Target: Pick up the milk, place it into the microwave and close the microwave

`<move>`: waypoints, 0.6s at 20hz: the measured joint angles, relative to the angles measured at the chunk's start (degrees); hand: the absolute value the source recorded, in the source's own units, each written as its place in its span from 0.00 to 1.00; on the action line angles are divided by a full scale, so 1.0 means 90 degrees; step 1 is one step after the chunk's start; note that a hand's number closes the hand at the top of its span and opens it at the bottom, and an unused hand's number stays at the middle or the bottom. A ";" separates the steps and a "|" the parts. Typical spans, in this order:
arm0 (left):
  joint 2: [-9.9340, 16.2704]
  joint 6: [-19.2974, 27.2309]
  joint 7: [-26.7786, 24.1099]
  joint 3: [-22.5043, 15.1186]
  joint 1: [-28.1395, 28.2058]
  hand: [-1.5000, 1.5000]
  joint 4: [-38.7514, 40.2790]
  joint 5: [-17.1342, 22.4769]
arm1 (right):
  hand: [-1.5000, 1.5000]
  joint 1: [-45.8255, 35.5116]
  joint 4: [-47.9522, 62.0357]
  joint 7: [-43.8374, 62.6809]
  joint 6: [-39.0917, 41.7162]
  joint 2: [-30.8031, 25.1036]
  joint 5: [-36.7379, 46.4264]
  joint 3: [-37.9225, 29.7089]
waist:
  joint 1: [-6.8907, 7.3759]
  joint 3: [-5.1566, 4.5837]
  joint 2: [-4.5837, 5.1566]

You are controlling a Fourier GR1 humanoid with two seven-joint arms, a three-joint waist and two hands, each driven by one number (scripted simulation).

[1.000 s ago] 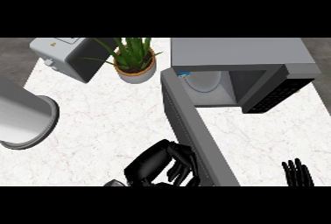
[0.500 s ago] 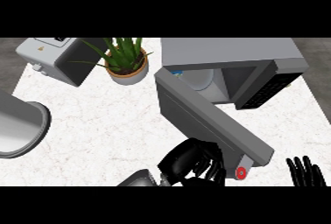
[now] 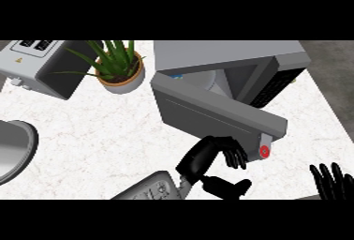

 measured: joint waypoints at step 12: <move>-0.0033 0.1135 -0.0873 0.0720 -0.1093 1.00 0.0960 0.1341 | 0.00 0.0147 -0.0825 0.0502 0.0359 -0.0425 -0.0514 0.0166 | -0.0557 -0.0006 0.0160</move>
